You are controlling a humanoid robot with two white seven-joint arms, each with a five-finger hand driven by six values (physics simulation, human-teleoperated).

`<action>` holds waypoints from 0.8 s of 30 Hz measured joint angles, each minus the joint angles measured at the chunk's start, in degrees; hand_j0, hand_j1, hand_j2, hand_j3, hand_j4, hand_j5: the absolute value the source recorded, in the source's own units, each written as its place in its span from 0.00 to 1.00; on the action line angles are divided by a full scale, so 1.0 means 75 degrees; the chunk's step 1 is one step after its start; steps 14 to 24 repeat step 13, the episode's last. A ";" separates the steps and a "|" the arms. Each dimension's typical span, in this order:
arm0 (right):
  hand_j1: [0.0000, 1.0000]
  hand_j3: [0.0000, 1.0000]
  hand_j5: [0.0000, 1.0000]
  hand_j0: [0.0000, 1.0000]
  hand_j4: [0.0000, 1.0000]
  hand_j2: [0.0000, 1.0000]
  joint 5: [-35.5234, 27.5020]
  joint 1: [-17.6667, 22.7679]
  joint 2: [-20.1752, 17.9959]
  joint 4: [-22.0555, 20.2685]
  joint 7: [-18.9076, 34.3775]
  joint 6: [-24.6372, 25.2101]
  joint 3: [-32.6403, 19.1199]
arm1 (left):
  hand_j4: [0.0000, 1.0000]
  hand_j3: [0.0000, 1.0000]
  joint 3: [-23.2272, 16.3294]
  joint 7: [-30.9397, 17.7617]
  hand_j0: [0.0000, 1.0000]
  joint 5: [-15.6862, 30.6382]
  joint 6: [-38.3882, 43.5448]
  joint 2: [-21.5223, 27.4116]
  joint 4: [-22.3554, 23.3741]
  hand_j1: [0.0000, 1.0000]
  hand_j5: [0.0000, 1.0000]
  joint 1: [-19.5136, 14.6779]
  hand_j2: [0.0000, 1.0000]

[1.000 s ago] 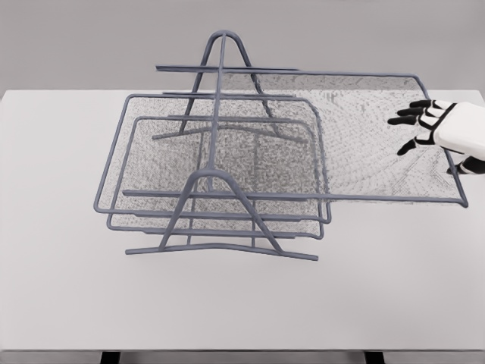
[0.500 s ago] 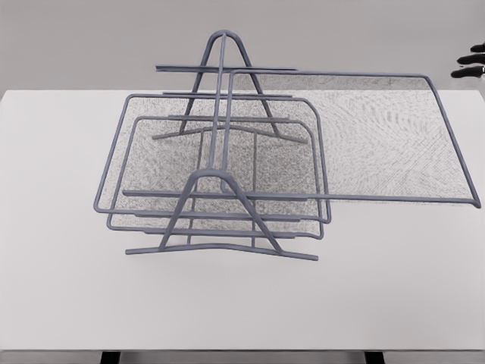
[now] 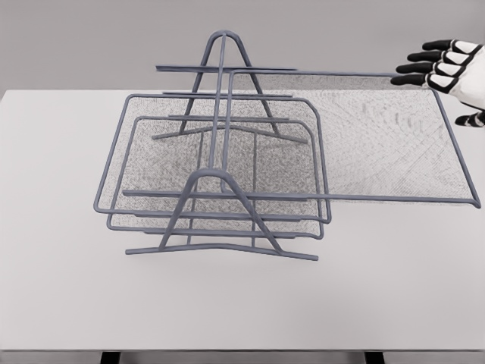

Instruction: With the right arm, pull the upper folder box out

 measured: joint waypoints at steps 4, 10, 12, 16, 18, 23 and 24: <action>1.00 1.00 1.00 1.00 1.00 1.00 -0.0001 -0.0094 0.0287 -0.0006 -0.0021 0.0000 0.0222 | 1.00 1.00 0.0000 0.0000 1.00 0.0000 -0.0002 0.0000 0.0000 1.00 1.00 0.0000 1.00; 1.00 1.00 1.00 1.00 1.00 1.00 -0.0006 -0.0176 0.0633 -0.0007 -0.0042 0.0000 0.0433 | 1.00 1.00 -0.0006 0.0000 1.00 0.0001 -0.0003 0.0000 0.0004 1.00 1.00 0.0000 1.00; 1.00 1.00 1.00 1.00 1.00 1.00 -0.0009 -0.0258 0.0676 -0.0007 -0.0043 0.0000 0.0550 | 1.00 1.00 -0.0004 0.0000 1.00 0.0000 -0.0002 0.0000 0.0003 1.00 1.00 0.0000 1.00; 1.00 1.00 1.00 1.00 1.00 1.00 -0.0009 -0.0270 0.0690 -0.0007 -0.0044 0.0000 0.0597 | 1.00 1.00 -0.0009 0.0000 1.00 -0.0003 -0.0001 0.0000 0.0004 1.00 1.00 0.0000 1.00; 1.00 1.00 1.00 1.00 1.00 1.00 -0.0009 -0.0270 0.0690 -0.0007 -0.0044 0.0000 0.0597 | 1.00 1.00 -0.0009 0.0000 1.00 -0.0003 -0.0001 0.0000 0.0004 1.00 1.00 0.0000 1.00; 1.00 1.00 1.00 1.00 1.00 1.00 -0.0009 -0.0270 0.0690 -0.0007 -0.0044 0.0000 0.0597 | 1.00 1.00 -0.0009 0.0000 1.00 -0.0003 -0.0001 0.0000 0.0004 1.00 1.00 0.0000 1.00; 1.00 1.00 1.00 1.00 1.00 1.00 -0.0009 -0.0270 0.0690 -0.0007 -0.0044 0.0000 0.0597 | 1.00 1.00 -0.0009 0.0000 1.00 -0.0003 -0.0001 0.0000 0.0004 1.00 1.00 0.0000 1.00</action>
